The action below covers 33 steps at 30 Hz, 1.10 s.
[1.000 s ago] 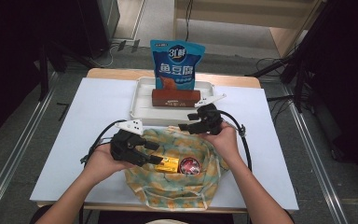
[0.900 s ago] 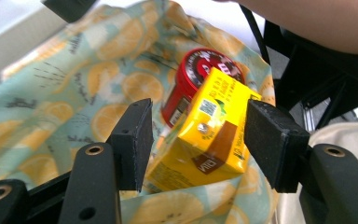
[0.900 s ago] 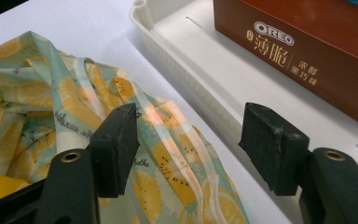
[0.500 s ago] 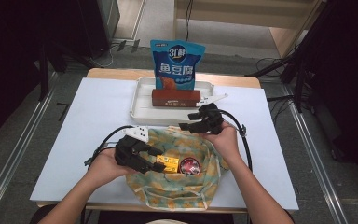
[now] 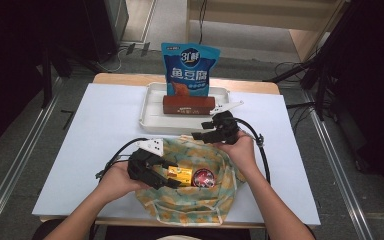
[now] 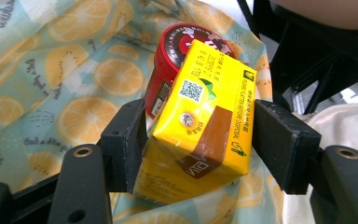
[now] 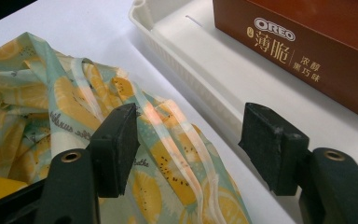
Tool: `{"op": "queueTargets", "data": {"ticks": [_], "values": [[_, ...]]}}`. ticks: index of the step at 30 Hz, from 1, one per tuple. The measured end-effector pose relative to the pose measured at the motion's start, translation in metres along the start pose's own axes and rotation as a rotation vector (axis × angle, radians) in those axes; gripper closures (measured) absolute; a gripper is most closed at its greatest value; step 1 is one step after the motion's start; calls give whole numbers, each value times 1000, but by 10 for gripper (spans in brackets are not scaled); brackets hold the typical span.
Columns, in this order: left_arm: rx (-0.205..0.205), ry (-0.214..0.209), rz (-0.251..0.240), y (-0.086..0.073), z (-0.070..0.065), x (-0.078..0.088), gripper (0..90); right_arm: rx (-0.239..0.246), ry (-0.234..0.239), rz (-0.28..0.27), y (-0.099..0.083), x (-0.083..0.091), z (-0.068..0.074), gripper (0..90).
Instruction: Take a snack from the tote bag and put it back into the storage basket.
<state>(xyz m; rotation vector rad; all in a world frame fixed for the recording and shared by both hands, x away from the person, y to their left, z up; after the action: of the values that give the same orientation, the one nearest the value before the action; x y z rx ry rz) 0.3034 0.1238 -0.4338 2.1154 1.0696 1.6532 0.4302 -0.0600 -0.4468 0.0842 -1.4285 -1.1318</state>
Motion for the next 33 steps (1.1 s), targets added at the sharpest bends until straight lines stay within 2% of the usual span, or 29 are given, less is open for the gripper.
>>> {"op": "queueTargets", "data": {"ticks": [2, 3, 7, 15, 23, 33], "values": [[-13, 20, 24, -2, 1, -4, 392, -3, 1, 3, 0, 0, 0, 379], [-12, 15, 30, -2, 1, -7, 393, -1, 3, 2, 0, -1, 0, 379], [-17, 21, 22, -1, 0, -9, 407, -4, 0, -3, 0, 0, 0, 379], [2, 37, 13, 1, 3, -6, 461, -8, 3, 0, -1, 0, -1, 379], [-12, 64, 12, 3, 1, -5, 489, -14, 13, -11, 0, 0, 0, 378], [16, 77, -19, 5, 5, 1, 499, -7, 14, -6, 0, -1, 1, 378]]}}
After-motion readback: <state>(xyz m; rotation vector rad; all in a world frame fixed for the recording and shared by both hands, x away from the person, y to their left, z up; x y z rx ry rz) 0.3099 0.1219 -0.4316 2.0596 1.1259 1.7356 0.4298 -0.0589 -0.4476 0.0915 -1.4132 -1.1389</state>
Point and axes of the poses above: each handheld gripper's, and its own axes: x roughly backward along the jaws, y roughly out of its top, z roughly to its left, the point moved 5 cm from there along -x, roughly forward along the jaws, and after that the axes turned 8 degrees about z, right-handed, at the moved point
